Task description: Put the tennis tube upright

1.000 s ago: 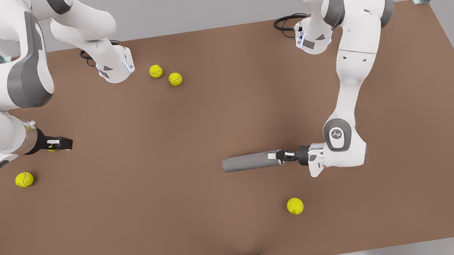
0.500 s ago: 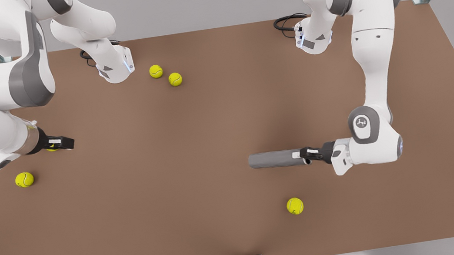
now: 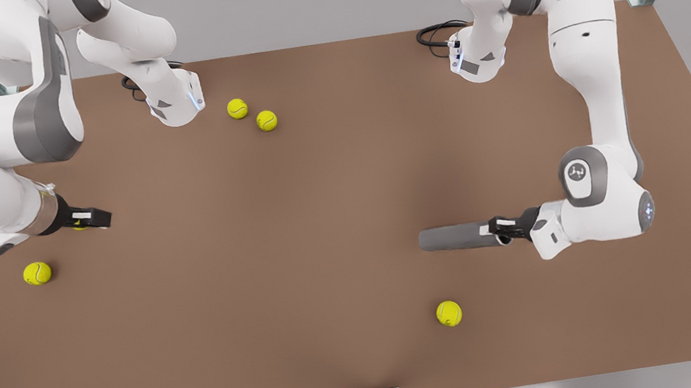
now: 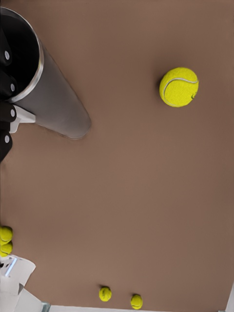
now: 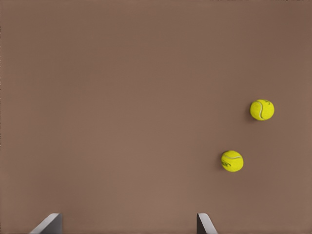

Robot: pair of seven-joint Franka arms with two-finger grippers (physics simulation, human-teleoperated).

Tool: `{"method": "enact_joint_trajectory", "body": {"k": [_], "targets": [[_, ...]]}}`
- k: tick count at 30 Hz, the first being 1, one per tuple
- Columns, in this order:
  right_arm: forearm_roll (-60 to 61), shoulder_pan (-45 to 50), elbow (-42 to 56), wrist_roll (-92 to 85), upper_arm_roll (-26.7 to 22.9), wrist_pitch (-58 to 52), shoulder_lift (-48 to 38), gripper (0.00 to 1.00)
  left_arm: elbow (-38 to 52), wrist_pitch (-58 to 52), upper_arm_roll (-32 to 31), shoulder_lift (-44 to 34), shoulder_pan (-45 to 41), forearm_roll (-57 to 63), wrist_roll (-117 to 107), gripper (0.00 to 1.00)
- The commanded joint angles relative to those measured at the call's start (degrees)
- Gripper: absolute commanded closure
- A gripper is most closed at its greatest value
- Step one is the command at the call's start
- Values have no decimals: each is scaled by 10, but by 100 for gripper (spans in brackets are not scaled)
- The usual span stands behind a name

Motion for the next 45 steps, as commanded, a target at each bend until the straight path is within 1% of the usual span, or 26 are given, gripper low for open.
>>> {"method": "enact_joint_trajectory", "body": {"k": [1,4,6,11,13,14,17,23,34,35,37,38,39,40,41,45], "targets": [[0,-2,0,0,0,0,0,0,0,0,0,-1,0,37,-3,79],[-16,1,0,0,0,-2,0,0,1,0,7,-13,0,78,-8,79],[-16,4,0,0,1,-2,0,0,25,0,8,-16,0,120,-12,79],[-34,11,-2,1,4,-2,0,0,25,-10,15,-34,0,188,-37,79],[-36,16,-4,1,4,-4,0,0,26,-10,26,-38,0,198,-41,79],[-44,17,-4,0,4,-5,0,0,26,-10,26,-40,0,224,-47,79],[-72,49,-5,1,4,-13,1,0,26,-8,27,-45,0,265,-70,79],[-67,46,-3,0,3,-13,1,0,26,10,37,-43,0,328,-92,79],[-57,44,0,0,1,-13,1,0,24,50,37,-12,1,331,-103,79],[-46,43,0,0,1,-12,2,0,24,50,37,-12,1,331,-103,79],[46,7,0,4,0,-7,1,0,23,50,37,-12,1,331,-103,79],[40,5,-3,5,1,-4,0,0,23,50,37,-12,1,332,-102,79],[45,0,-4,6,1,-4,0,0,23,49,37,-12,1,332,-101,61],[45,-2,-4,5,1,-4,0,0,23,49,37,-12,1,332,-101,4],[45,-2,-4,5,1,-4,0,0,23,49,37,-12,1,332,-101,0],[44,-3,-3,5,1,-4,0,0,23,49,37,-12,1,332,-103,0]]}}
